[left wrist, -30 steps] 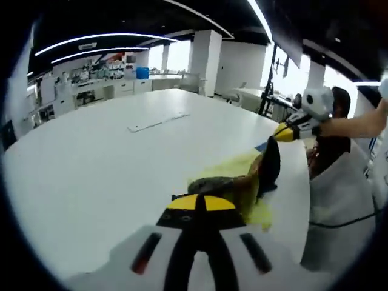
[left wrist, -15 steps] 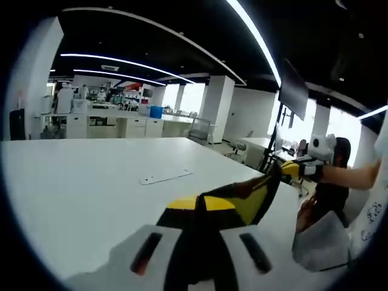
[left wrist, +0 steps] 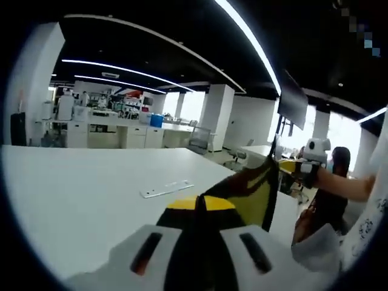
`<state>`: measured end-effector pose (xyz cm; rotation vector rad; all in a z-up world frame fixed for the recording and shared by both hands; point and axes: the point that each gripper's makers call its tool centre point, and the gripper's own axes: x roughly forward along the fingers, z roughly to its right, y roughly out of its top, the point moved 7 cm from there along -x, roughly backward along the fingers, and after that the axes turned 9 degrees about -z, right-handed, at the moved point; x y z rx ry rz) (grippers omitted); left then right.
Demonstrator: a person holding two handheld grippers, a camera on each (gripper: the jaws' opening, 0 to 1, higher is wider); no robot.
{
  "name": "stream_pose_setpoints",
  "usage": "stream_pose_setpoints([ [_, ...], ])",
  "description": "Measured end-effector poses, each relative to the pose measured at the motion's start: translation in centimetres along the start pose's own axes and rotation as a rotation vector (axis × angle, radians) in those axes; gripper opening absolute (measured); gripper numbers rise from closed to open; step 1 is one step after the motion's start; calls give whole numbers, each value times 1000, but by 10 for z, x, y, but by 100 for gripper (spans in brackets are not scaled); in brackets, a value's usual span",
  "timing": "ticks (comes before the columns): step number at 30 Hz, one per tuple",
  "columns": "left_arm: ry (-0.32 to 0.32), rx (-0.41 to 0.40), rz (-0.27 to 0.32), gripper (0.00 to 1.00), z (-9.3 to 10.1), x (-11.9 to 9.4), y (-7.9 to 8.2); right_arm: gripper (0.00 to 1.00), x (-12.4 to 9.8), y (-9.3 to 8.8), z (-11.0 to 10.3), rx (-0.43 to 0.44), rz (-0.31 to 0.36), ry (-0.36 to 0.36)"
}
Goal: Fold the garment on the visible template until the final outline fits inside the template.
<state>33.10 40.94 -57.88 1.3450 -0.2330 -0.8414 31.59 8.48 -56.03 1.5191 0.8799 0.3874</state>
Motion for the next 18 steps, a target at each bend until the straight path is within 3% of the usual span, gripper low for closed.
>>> stream_pose_setpoints([
  [7,30,-98,-117,0,-47,55,-33,0,66,-37,59,45,-137,-13],
  [13,75,-145,-166,0,-101,109,-46,0,123,-59,106,75,-227,-37],
  [14,72,-176,-182,0,-108,120,-50,0,133,-64,120,85,-238,-43],
  [18,107,-172,-218,0,-127,144,-64,0,161,-81,142,106,-293,-50],
])
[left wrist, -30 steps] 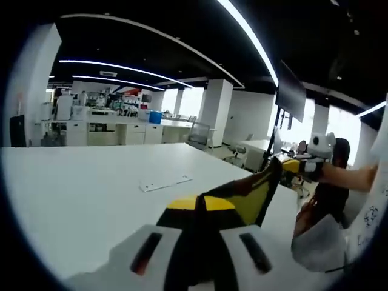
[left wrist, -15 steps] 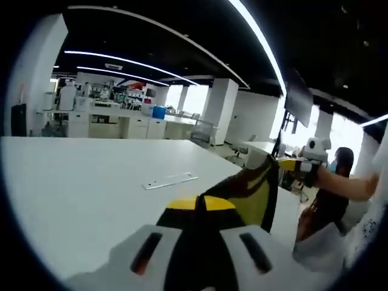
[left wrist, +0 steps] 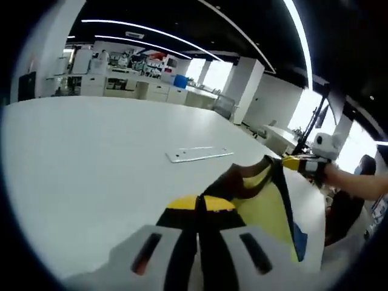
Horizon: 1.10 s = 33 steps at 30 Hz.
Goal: Fold the garment on the visible template until the final outline fits inside the template.
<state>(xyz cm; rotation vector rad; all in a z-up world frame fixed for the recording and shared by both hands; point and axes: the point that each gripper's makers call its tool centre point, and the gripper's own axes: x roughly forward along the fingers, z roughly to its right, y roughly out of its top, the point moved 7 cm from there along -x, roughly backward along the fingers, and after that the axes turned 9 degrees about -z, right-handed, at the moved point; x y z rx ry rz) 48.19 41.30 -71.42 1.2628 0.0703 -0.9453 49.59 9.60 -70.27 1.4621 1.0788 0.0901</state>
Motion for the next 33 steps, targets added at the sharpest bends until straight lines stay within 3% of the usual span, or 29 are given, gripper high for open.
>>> stream_pose_setpoints([
  [7,77,-47,-92,0,-28,35,-29,0,53,-20,21,-9,-93,-12],
  [11,100,-59,-101,0,-35,41,-39,0,73,-28,29,-9,-113,-22],
  [18,139,-34,-84,0,-43,47,-39,0,85,-35,33,-6,-128,-42],
  [28,157,3,-123,0,-45,57,-51,0,95,-48,37,-25,-173,-53],
  [33,165,98,-117,0,-48,57,-50,0,98,-52,36,-46,-190,-55],
])
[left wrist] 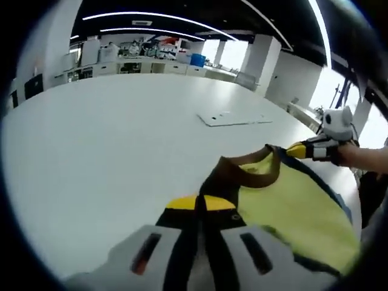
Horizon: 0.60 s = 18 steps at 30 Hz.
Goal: Fold the garment on the visible template until the final outline fits inside the template.
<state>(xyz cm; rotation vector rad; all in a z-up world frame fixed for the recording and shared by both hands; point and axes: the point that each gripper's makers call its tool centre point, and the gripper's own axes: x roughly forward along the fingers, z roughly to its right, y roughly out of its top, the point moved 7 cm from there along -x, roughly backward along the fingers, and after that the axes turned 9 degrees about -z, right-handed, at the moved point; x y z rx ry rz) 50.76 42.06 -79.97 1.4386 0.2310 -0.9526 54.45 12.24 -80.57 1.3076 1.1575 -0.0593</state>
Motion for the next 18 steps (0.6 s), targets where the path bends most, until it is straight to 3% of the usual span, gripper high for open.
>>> stream_pose_setpoints([
  [2,-2,1,6,3,-1,0,2,0,1,0,-1,-3,1,3],
  [5,-6,8,10,15,-4,-1,2,4,-2,3,-9,-12,10,21],
  [10,-35,35,25,30,1,-11,-1,28,-7,4,-18,-13,8,73],
  [14,-66,89,32,49,9,-19,2,58,-17,3,-23,-27,4,96],
  [18,-98,115,49,66,16,-31,3,81,-27,-2,-27,-42,-18,87],
])
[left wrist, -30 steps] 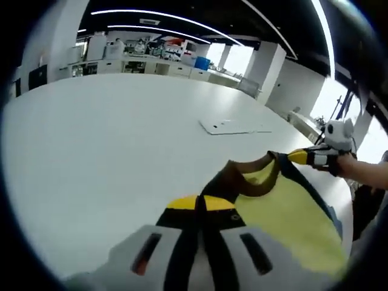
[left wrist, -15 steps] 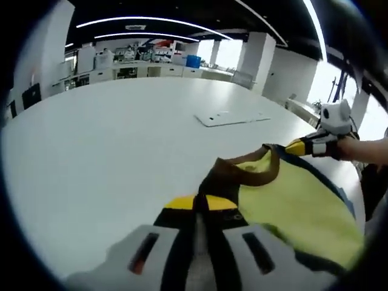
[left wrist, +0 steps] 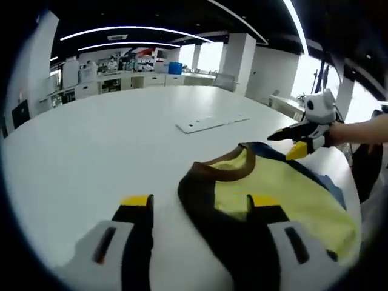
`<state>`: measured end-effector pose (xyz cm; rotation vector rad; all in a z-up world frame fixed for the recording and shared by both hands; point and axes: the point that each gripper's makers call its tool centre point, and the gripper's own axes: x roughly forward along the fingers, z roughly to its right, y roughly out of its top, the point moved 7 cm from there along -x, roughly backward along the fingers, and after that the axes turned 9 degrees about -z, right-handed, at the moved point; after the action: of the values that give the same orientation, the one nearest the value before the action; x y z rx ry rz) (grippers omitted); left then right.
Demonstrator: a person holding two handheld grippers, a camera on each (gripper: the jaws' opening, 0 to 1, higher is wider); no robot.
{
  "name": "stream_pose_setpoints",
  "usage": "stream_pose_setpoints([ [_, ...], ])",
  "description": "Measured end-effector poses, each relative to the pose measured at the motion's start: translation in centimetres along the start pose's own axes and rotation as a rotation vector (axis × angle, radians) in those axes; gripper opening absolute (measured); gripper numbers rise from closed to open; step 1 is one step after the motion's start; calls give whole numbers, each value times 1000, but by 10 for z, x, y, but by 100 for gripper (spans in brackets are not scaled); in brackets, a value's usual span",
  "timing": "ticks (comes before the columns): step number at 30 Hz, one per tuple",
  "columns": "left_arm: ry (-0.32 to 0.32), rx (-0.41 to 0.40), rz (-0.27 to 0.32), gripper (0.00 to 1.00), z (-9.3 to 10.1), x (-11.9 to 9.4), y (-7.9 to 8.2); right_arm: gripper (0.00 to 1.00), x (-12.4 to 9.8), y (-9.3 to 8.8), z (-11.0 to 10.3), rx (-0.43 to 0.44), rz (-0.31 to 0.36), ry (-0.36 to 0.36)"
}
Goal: Fold the garment on the visible template until the final outline fits inside the template.
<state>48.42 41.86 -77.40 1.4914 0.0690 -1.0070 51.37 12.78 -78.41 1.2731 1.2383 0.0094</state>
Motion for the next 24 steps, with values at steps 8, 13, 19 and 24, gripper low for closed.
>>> stream_pose_setpoints([
  [8,-46,71,14,94,25,-27,5,99,-18,-4,-14,3,-11,-1],
  [13,-75,109,-7,99,31,-38,5,99,-34,-7,-26,1,-25,-4],
  [19,-83,122,-1,99,40,-61,7,97,-53,-7,-30,8,-16,-17],
  [24,-82,123,12,97,51,-83,7,93,-78,-15,-38,10,-17,-34],
])
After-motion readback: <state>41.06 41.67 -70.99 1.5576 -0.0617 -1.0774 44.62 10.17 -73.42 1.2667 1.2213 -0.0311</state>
